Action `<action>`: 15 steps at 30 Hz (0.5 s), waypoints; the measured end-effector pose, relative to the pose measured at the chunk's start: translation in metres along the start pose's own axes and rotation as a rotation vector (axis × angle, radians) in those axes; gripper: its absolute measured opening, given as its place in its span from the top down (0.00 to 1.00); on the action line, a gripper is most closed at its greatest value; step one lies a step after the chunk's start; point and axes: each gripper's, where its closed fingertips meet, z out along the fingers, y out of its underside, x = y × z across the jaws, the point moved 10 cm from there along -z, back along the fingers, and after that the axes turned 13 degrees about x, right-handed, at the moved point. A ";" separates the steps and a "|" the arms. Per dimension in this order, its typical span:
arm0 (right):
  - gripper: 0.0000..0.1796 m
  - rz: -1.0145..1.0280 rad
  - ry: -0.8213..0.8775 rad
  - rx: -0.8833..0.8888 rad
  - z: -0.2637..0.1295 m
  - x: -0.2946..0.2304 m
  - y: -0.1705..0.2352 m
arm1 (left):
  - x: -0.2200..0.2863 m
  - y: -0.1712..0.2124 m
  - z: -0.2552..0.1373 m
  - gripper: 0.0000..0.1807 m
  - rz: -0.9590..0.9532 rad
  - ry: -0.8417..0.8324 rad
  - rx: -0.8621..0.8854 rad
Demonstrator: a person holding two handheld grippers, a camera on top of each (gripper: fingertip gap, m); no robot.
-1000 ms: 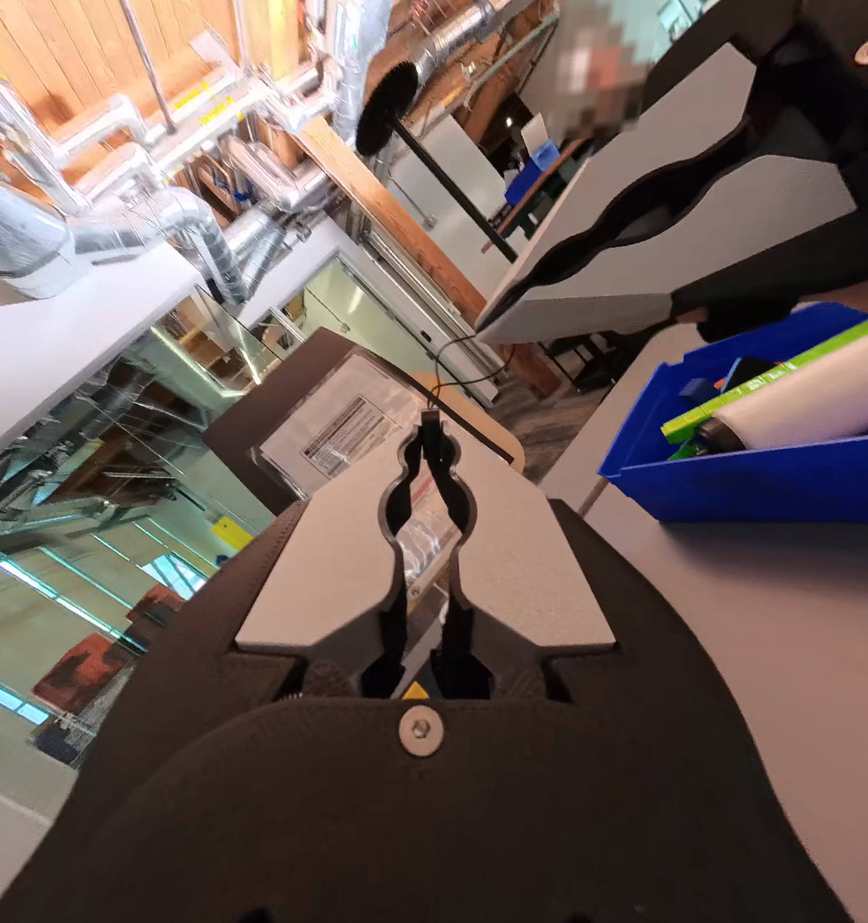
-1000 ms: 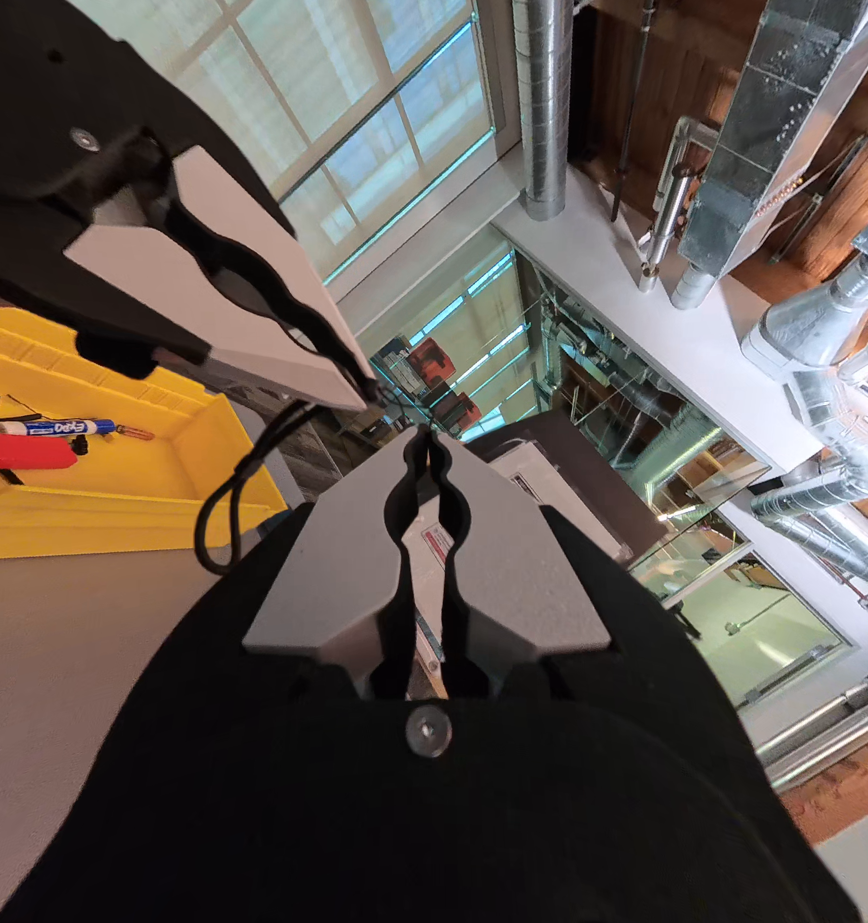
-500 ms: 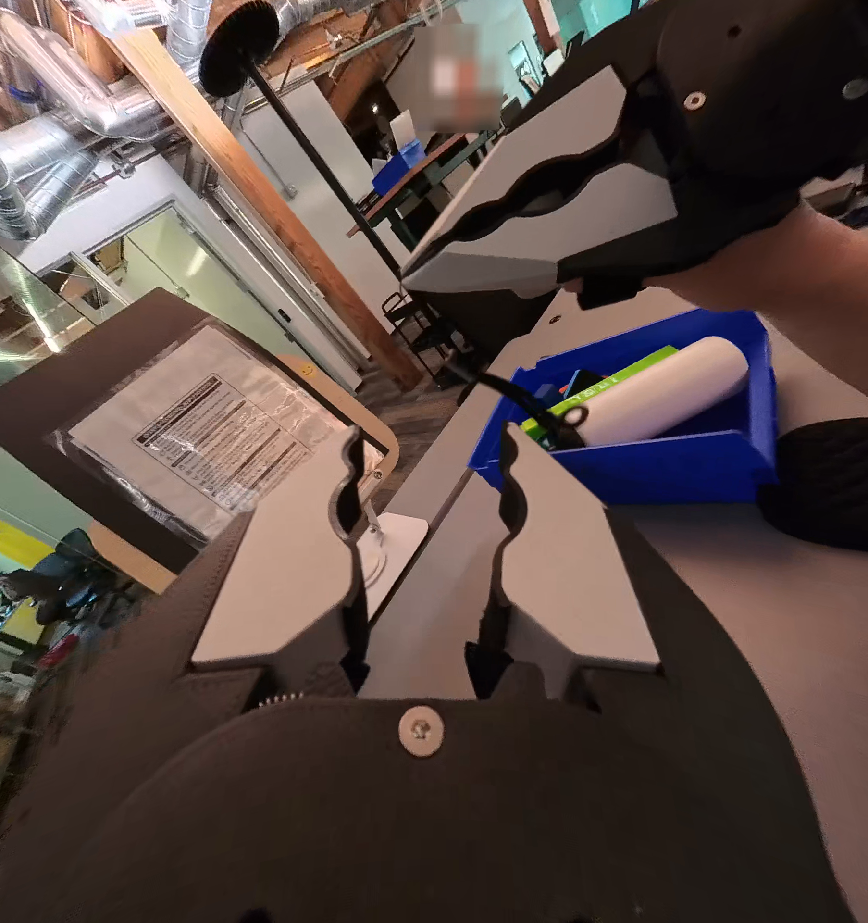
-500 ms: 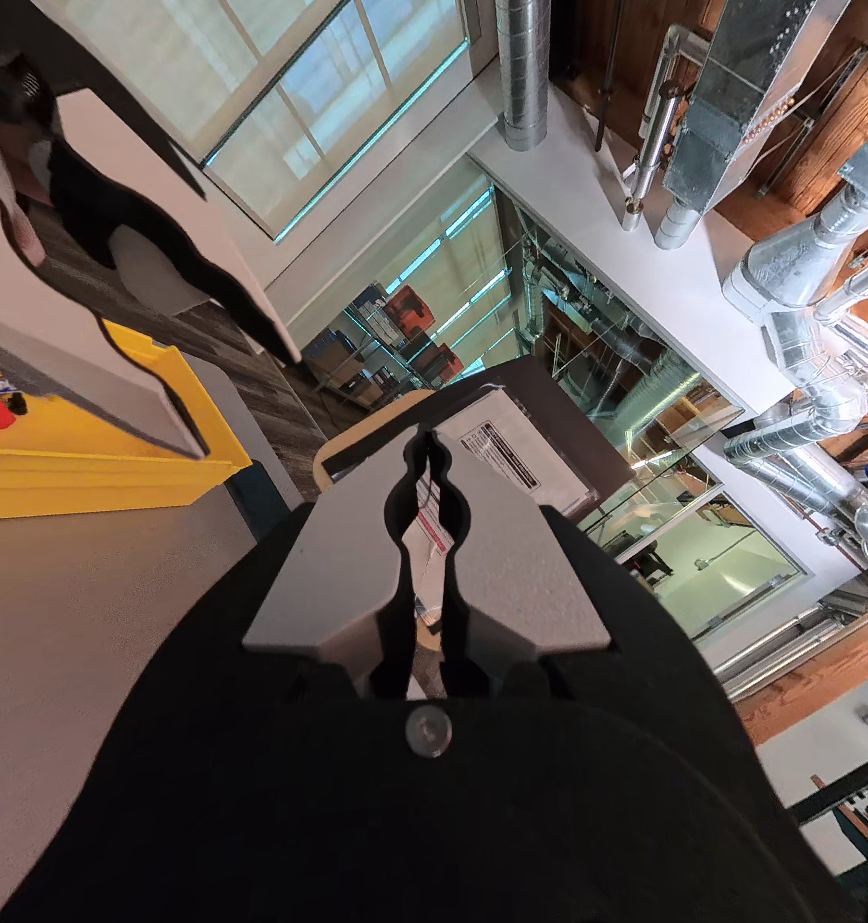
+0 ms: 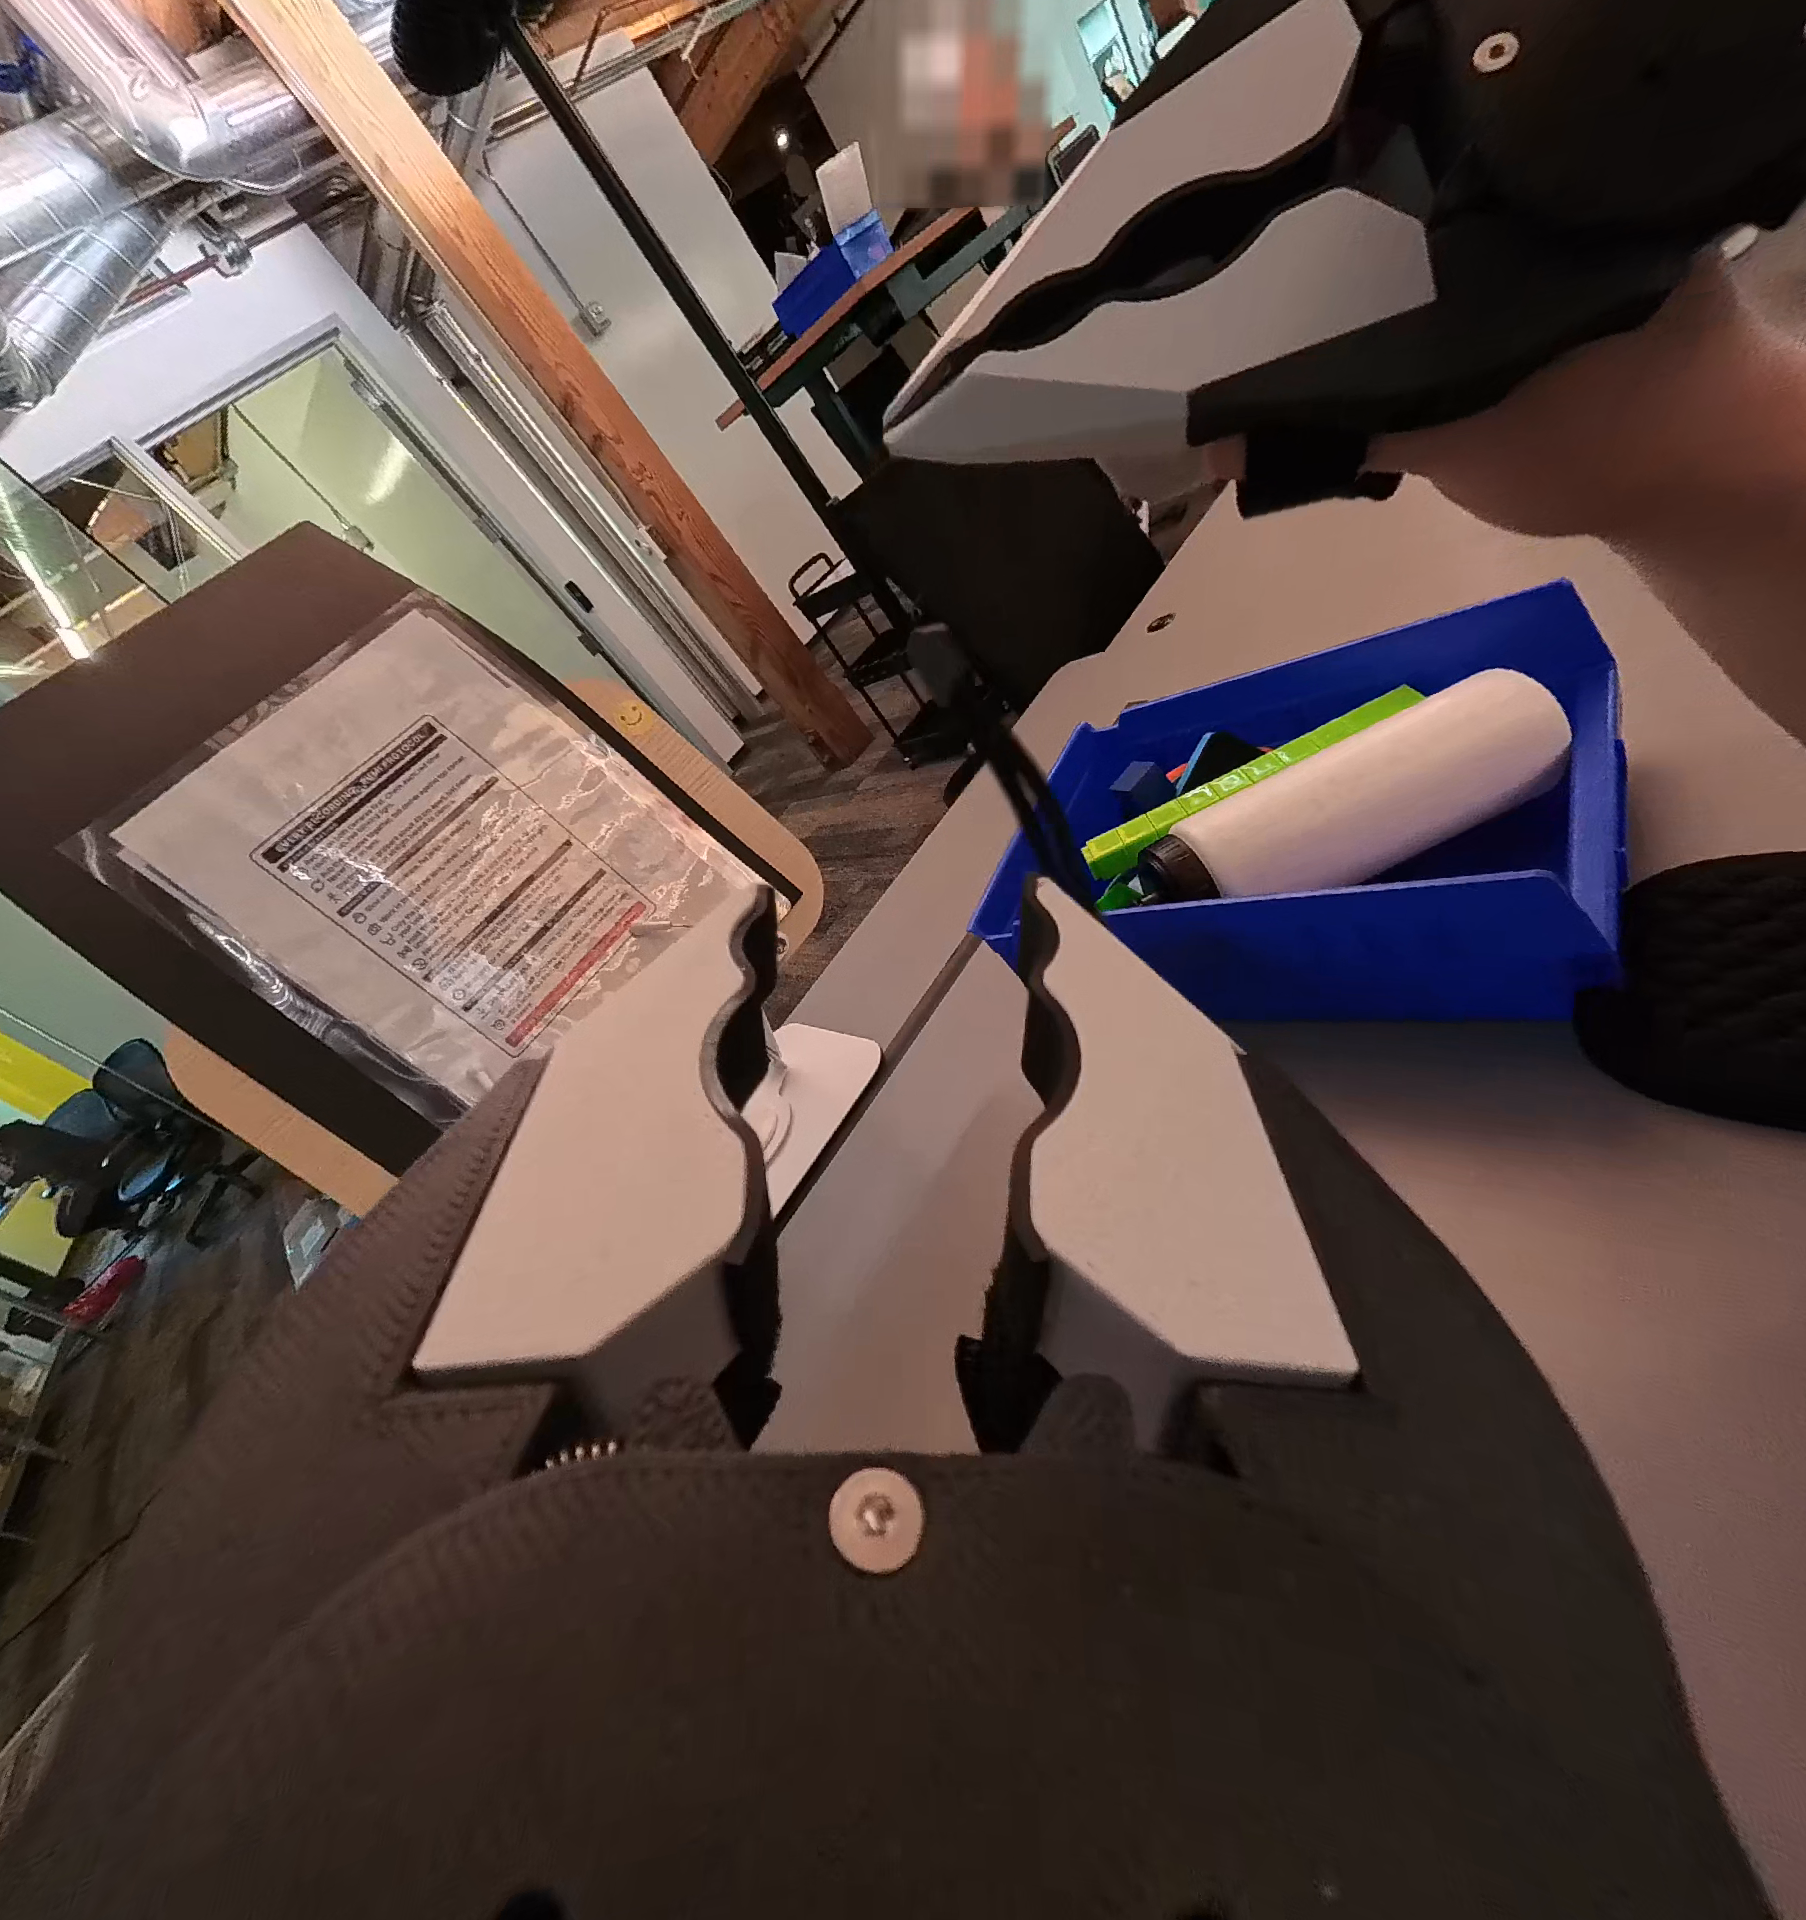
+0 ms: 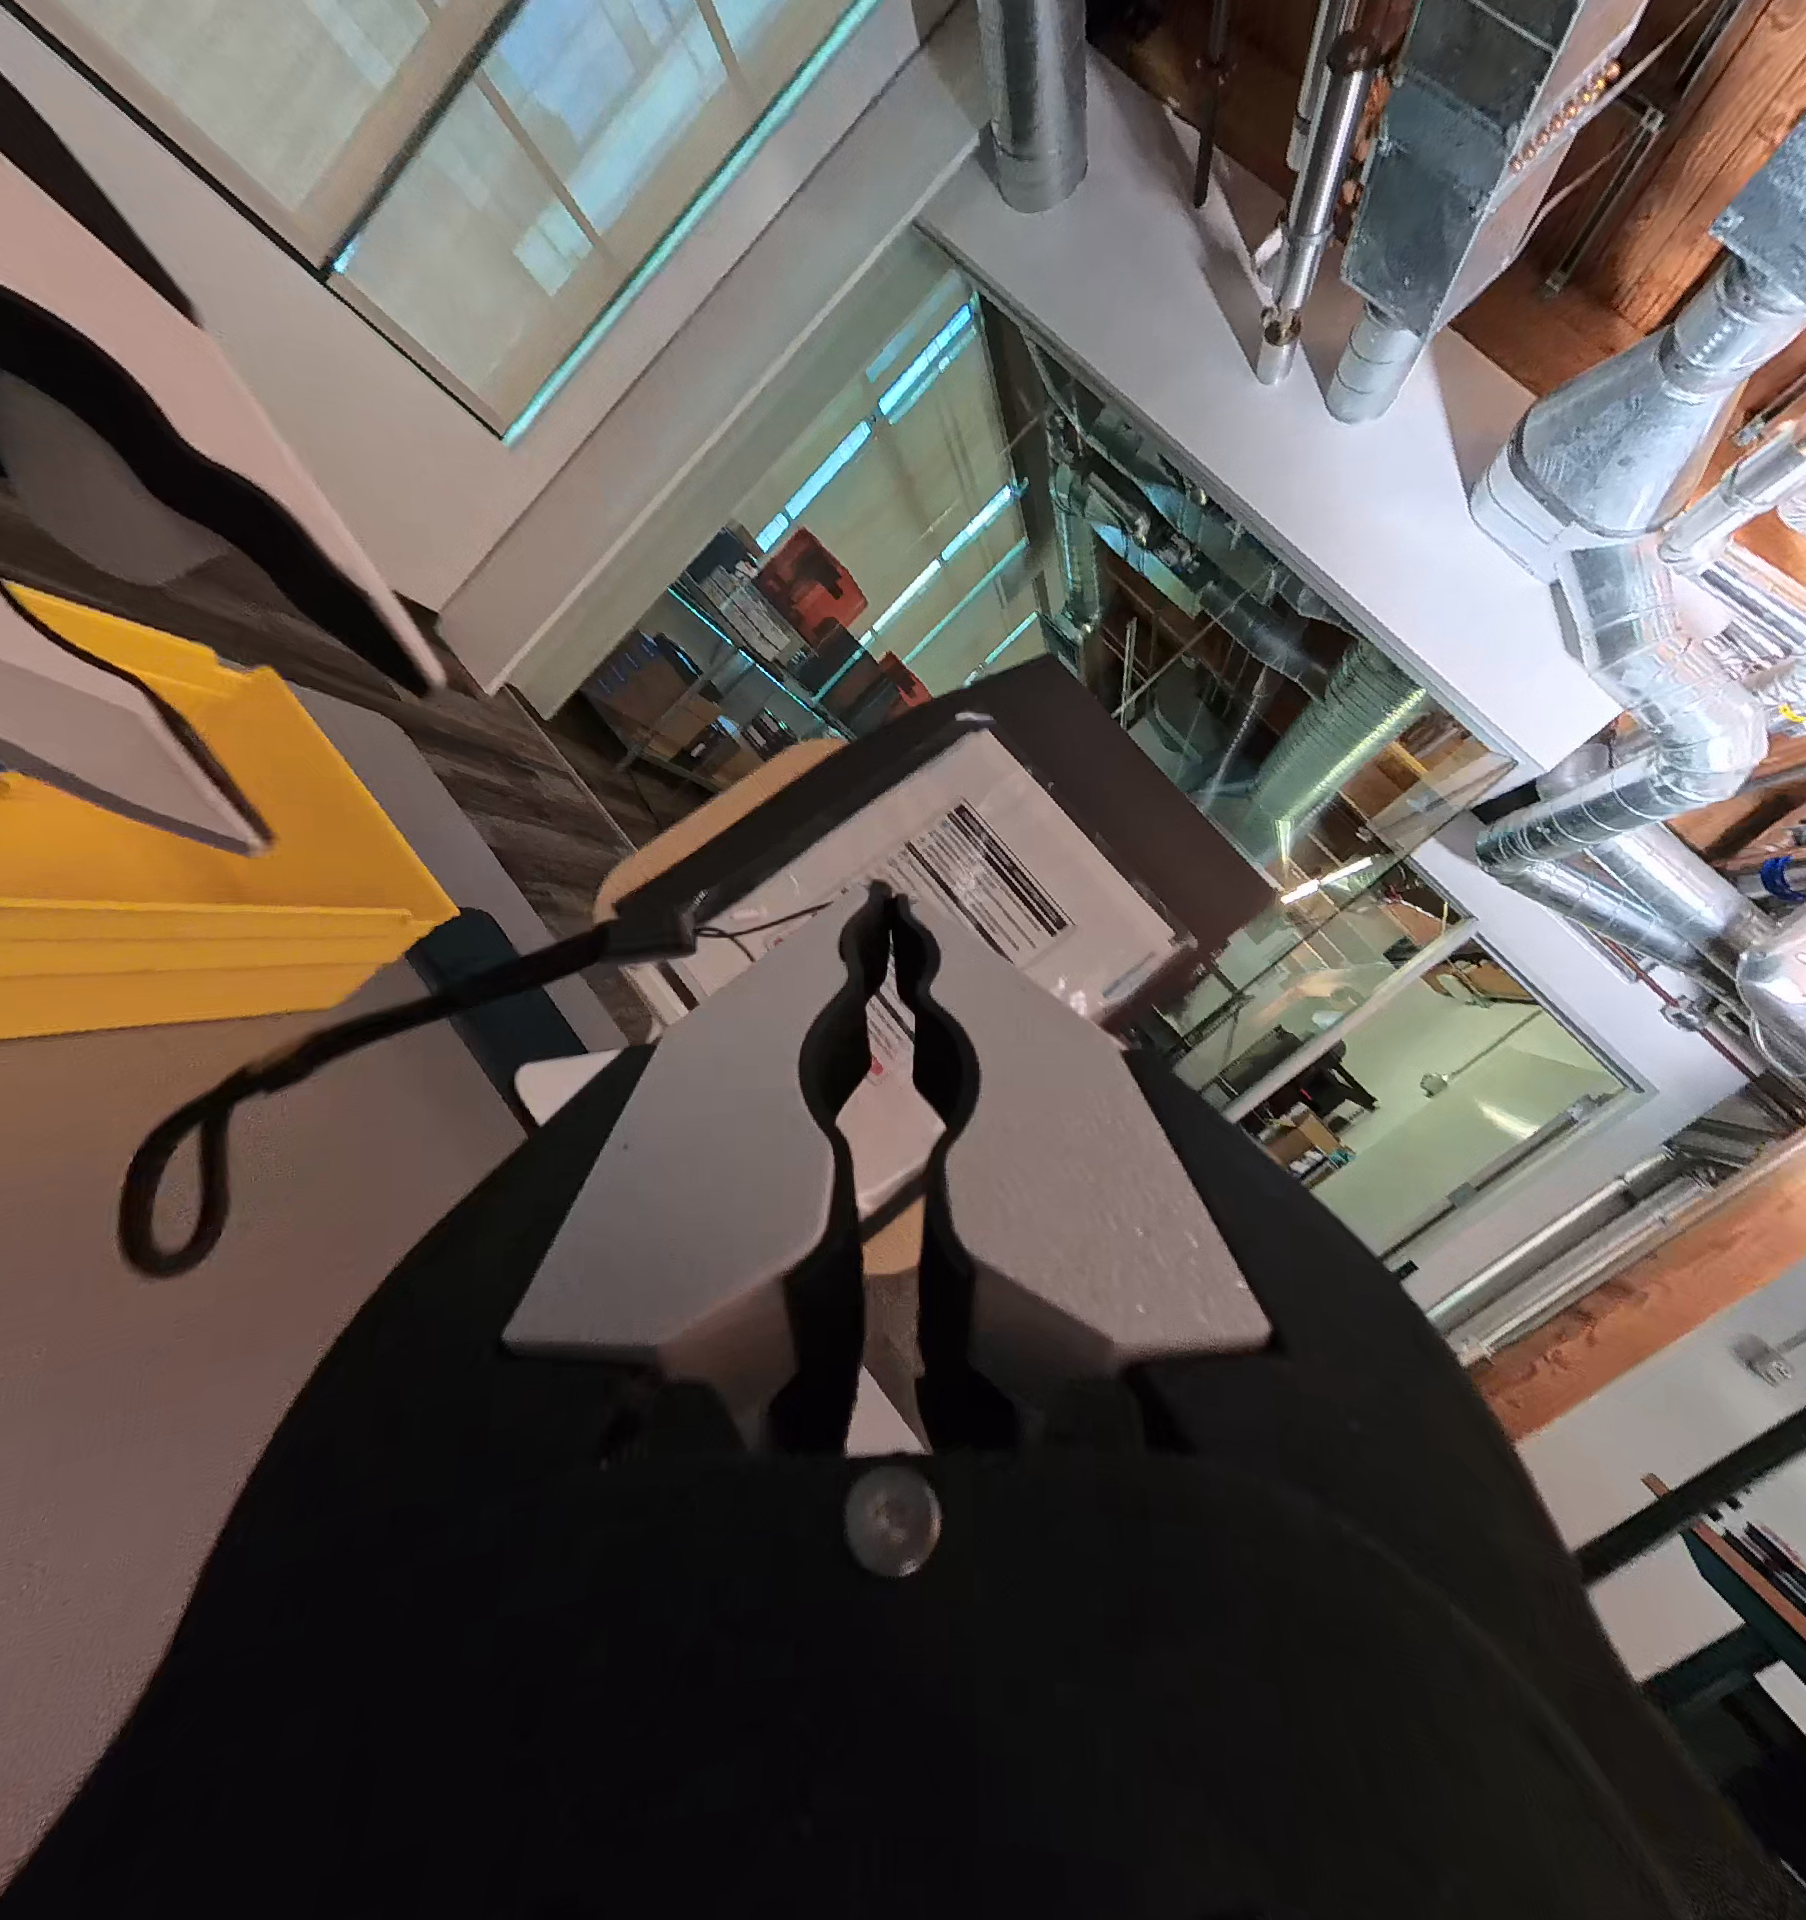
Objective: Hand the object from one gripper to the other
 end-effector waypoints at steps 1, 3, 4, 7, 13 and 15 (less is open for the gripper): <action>1.00 -0.006 0.010 -0.018 -0.001 0.004 0.004 | 0.000 0.001 0.000 0.75 0.002 0.001 -0.003; 1.00 -0.010 0.037 -0.088 -0.005 0.016 0.020 | 0.000 0.002 0.001 0.75 0.006 -0.003 -0.013; 1.00 0.004 0.054 -0.140 -0.009 0.025 0.032 | 0.000 0.002 0.001 0.75 0.007 -0.002 -0.018; 1.00 0.121 0.084 -0.234 -0.024 0.050 0.071 | 0.002 0.003 0.002 0.75 0.011 0.005 -0.032; 1.00 0.314 0.047 -0.437 -0.044 0.064 0.144 | 0.003 0.010 0.008 0.76 0.011 0.019 -0.074; 1.00 0.360 0.026 -0.518 -0.045 0.060 0.165 | 0.004 0.013 0.009 0.76 0.009 0.026 -0.087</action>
